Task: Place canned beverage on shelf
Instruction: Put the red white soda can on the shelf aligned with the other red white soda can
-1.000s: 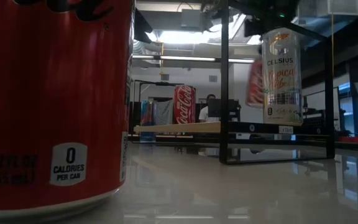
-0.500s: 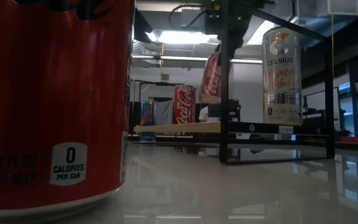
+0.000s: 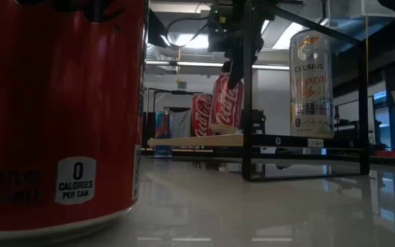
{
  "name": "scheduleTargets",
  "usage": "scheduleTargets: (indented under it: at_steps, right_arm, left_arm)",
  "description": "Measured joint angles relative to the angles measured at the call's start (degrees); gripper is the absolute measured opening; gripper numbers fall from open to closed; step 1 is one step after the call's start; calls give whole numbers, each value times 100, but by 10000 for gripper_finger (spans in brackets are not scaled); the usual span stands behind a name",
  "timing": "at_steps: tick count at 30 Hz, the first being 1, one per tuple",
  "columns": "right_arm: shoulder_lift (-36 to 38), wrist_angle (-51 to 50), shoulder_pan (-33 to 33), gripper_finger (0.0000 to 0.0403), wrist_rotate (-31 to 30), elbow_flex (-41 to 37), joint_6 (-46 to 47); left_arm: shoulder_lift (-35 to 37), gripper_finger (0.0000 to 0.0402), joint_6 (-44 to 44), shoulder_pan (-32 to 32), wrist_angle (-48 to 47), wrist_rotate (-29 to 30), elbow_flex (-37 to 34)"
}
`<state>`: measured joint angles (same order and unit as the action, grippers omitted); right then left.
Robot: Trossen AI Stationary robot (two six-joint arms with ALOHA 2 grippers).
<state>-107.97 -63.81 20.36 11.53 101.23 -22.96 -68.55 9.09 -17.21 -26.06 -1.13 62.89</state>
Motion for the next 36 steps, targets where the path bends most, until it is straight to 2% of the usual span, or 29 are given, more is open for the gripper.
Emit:
scheduleTargets:
  at_steps: [11,36]
  right_arm:
    - [-14,175,-362,296,-515,-120,4]
    - [-12,76,-466,296,-344,-125,11]
  left_arm:
    - [0,353,1,4,-11,56,0]
    - [0,353,-94,6,-35,57,0]
